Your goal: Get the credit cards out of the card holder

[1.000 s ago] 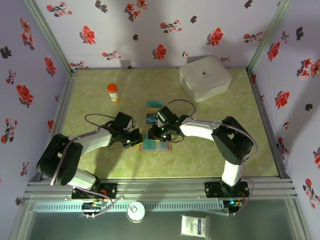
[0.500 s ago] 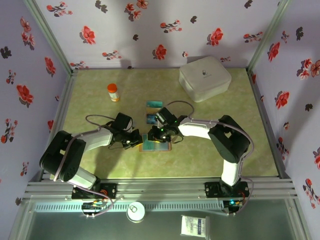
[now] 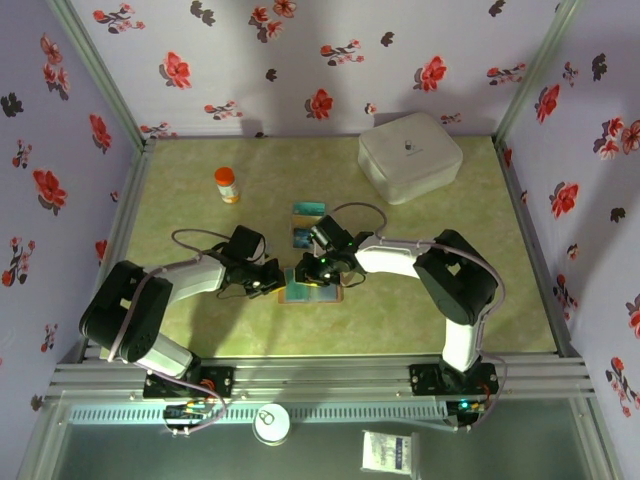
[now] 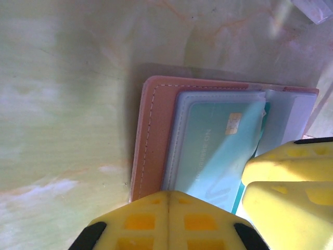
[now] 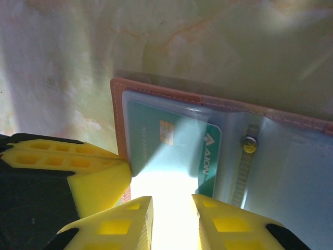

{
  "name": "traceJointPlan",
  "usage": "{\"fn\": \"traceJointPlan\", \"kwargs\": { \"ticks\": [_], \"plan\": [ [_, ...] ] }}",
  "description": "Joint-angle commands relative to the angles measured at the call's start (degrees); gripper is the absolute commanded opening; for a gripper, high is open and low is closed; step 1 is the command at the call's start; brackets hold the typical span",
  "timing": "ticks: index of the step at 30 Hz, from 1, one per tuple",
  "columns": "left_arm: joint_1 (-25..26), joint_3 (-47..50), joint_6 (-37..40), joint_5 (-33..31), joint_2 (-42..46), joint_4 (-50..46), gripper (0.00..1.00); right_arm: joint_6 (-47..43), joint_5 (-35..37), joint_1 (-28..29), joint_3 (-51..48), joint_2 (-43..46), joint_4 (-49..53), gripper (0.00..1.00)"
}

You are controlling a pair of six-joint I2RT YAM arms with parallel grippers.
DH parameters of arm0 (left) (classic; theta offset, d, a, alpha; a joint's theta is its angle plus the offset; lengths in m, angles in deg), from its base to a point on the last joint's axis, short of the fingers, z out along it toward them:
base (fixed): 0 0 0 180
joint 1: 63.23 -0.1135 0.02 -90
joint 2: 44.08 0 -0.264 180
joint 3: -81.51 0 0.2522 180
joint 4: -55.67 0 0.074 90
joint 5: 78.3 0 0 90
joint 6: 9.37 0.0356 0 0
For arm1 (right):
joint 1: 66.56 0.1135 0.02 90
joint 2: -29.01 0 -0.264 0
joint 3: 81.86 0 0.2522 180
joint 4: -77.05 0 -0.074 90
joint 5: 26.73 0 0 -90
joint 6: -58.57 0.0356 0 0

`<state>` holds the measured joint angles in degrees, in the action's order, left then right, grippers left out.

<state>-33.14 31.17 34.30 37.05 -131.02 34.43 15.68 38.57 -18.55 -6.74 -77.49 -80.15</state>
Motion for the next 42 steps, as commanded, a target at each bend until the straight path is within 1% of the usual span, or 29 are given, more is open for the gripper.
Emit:
{"fn": "traceJointPlan", "kwargs": {
  "ticks": [1,5,11,21,30,37,42],
  "plan": [
    [-0.4,0.7,1.2,0.3,-0.9,-0.7,0.01,0.7,-1.4,0.4,0.6,-1.3,-1.0,0.24],
    [-0.3,0.7,1.2,0.3,-0.8,-0.8,0.02,0.6,-1.1,0.5,0.7,-1.5,-0.5,0.23],
    [-0.4,0.7,1.3,0.1,-0.8,-1.1,0.03,-0.7,2.7,0.5,1.1,-0.7,4.1,0.26],
    [-0.4,0.5,1.3,0.0,-0.8,-1.3,0.03,-1.6,4.7,0.5,1.2,0.4,6.6,0.28],
    [-0.4,0.0,1.4,-0.1,-0.4,-2.0,0.03,-2.3,5.5,0.5,1.4,2.0,7.8,0.28],
    [-0.3,-1.8,1.2,-0.2,2.8,-4.5,0.03,-2.4,5.6,0.5,1.5,3.7,8.8,0.28],
    [1.1,-3.7,1.0,-0.3,3.5,-5.6,0.03,-2.5,6.1,0.4,1.0,5.5,8.3,0.28]
  ]
}}
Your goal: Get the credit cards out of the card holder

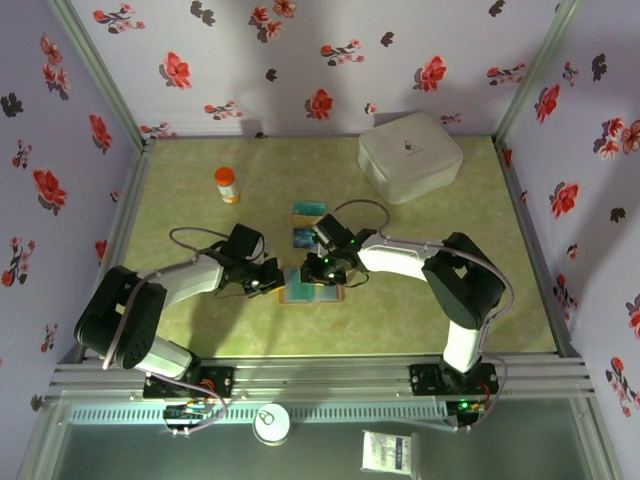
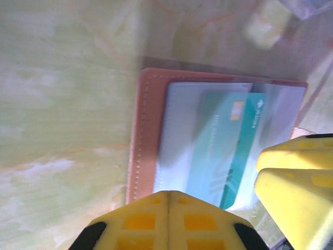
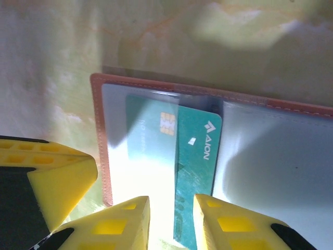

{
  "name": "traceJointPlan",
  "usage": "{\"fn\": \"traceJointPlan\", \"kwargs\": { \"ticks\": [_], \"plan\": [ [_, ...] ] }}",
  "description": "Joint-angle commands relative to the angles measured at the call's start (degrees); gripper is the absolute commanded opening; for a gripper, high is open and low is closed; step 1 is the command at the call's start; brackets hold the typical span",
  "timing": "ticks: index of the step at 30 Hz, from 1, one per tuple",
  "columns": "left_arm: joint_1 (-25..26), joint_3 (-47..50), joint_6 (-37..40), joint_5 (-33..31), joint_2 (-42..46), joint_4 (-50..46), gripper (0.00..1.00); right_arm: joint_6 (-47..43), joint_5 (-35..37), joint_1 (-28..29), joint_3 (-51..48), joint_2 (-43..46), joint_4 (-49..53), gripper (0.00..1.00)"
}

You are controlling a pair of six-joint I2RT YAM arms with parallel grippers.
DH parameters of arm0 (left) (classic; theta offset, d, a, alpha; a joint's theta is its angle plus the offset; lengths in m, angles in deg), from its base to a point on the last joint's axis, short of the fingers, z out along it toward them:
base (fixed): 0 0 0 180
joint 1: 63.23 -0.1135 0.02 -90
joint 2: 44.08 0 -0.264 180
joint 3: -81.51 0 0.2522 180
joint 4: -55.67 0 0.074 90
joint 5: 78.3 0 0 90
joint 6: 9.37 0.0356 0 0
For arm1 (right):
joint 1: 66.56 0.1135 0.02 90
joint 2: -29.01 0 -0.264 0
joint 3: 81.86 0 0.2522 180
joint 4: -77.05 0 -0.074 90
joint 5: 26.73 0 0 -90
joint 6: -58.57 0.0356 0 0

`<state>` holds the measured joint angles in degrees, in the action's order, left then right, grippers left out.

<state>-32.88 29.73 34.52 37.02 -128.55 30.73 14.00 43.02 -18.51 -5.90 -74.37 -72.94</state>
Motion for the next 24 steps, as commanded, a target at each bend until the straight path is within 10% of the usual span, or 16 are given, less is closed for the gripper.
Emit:
{"fn": "traceJointPlan", "kwargs": {
  "ticks": [1,24],
  "plan": [
    [1.2,-2.6,0.7,-0.2,0.7,-1.9,0.03,-0.9,1.8,0.3,0.3,2.5,1.3,0.29],
    [3.7,-4.4,2.3,-4.1,-5.8,-3.4,0.00,-2.0,0.8,-0.1,1.1,-1.9,1.5,0.29]
  ]
}}
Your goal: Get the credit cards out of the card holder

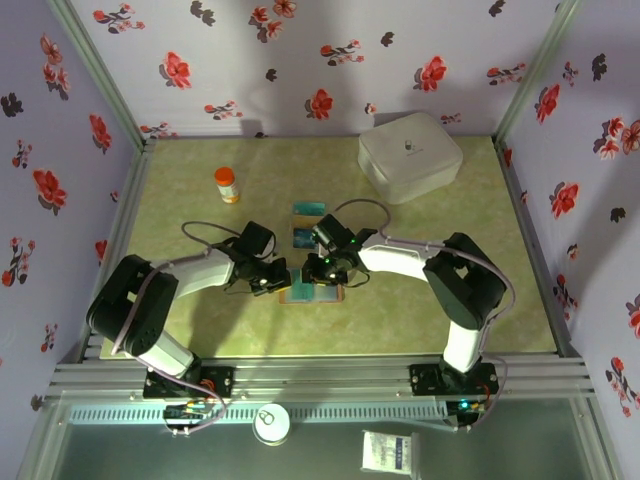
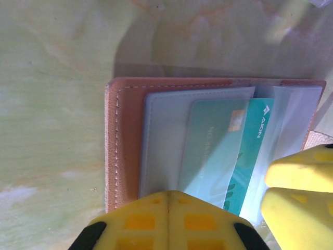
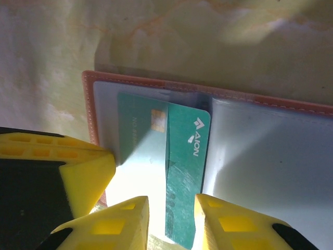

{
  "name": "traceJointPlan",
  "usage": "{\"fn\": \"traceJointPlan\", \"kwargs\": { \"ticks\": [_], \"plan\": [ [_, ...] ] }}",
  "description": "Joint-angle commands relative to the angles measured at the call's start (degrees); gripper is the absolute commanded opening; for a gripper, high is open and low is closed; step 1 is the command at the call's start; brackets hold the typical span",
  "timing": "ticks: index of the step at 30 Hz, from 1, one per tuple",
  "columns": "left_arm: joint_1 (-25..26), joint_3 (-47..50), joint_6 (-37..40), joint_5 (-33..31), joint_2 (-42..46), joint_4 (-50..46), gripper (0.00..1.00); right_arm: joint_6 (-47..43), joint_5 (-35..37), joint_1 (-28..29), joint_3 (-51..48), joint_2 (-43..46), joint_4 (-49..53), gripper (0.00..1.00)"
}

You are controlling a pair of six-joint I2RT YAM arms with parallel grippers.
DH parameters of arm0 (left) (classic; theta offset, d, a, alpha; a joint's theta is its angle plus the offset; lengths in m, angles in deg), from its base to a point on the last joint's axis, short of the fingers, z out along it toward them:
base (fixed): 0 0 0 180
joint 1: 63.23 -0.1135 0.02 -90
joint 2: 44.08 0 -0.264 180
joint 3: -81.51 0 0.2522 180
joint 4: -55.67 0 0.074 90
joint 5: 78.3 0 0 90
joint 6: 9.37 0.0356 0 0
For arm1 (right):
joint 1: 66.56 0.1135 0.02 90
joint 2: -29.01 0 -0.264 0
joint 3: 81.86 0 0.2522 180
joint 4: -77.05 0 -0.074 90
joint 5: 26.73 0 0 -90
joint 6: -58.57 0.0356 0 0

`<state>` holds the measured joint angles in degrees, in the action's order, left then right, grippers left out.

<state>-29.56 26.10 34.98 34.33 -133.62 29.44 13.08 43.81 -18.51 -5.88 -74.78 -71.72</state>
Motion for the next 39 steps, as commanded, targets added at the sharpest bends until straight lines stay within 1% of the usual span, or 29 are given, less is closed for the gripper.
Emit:
{"fn": "traceJointPlan", "kwargs": {
  "ticks": [1,8,18,21,32,35,39],
  "plan": [
    [0.3,-0.8,1.8,-1.5,-0.7,-2.2,0.00,-1.0,0.0,-0.1,1.1,-1.7,0.2,0.29],
    [0.3,-0.5,1.7,-1.7,-1.1,-2.1,0.00,-1.0,-0.7,-0.2,0.7,-2.6,-0.9,0.29],
    [0.3,-0.8,2.0,-1.6,-1.5,-2.4,0.00,0.6,-4.0,-0.5,-1.6,-0.9,-7.1,0.27],
    [0.3,-0.9,1.9,-1.5,-1.4,-2.5,0.00,0.9,-3.9,-0.6,-2.1,-0.5,-7.4,0.26],
    [0.3,-1.2,2.0,-1.5,-1.3,-2.8,0.00,1.8,-3.4,-0.9,-5.1,1.6,-9.8,0.13],
    [0.3,-1.0,2.0,-1.6,-1.3,-2.9,0.00,1.7,-3.1,-1.1,-5.5,2.4,-9.6,0.10],
    [0.3,-0.9,2.0,-1.5,-1.1,-3.0,0.00,1.3,-2.4,-1.3,-6.4,3.6,-8.7,0.10]
  ]
}}
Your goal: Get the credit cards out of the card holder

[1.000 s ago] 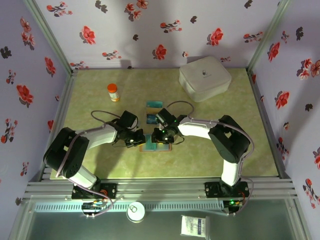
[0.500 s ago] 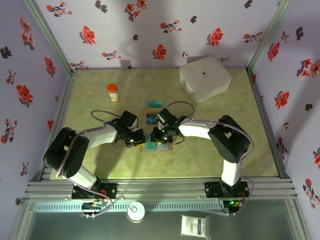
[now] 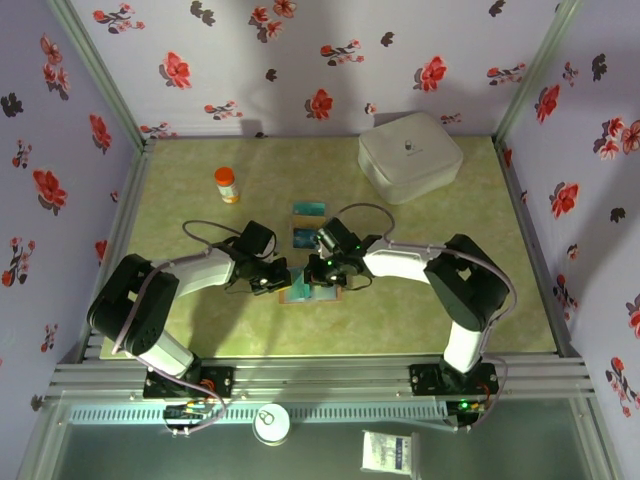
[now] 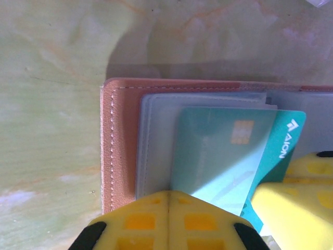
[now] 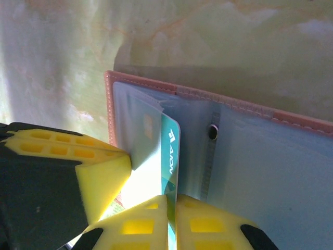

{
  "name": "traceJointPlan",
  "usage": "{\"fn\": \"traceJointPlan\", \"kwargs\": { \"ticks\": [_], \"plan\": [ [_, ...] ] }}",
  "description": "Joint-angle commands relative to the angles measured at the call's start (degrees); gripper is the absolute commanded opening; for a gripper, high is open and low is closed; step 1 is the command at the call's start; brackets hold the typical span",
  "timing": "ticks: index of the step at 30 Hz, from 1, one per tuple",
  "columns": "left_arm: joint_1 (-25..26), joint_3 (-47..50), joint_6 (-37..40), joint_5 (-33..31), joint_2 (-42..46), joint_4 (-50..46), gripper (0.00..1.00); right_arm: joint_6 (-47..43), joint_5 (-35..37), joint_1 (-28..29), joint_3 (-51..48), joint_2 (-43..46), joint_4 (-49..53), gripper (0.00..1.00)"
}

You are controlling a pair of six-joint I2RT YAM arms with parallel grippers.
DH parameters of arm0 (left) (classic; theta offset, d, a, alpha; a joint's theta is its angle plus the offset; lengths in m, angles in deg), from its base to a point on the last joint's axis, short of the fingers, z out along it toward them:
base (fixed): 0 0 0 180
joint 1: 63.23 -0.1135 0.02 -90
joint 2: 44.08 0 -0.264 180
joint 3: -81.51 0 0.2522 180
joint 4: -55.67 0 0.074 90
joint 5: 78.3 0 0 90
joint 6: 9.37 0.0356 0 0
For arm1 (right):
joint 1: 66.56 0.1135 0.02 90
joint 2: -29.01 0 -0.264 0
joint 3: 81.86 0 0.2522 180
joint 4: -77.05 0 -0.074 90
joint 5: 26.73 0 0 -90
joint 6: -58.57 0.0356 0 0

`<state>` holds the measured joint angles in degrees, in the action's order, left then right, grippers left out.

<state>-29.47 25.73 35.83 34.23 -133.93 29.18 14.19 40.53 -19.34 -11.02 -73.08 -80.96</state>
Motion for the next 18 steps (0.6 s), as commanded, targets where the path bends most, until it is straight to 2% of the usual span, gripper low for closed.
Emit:
{"fn": "traceJointPlan", "kwargs": {
  "ticks": [1,18],
  "plan": [
    [0.3,-0.5,1.3,-1.4,-0.9,-2.8,0.00,0.1,1.0,-0.6,-1.4,2.2,1.0,0.10],
    [0.3,-1.6,1.4,-1.1,0.2,-3.8,0.00,-1.3,2.9,-1.1,-2.8,9.0,5.1,0.07]
  ]
}}
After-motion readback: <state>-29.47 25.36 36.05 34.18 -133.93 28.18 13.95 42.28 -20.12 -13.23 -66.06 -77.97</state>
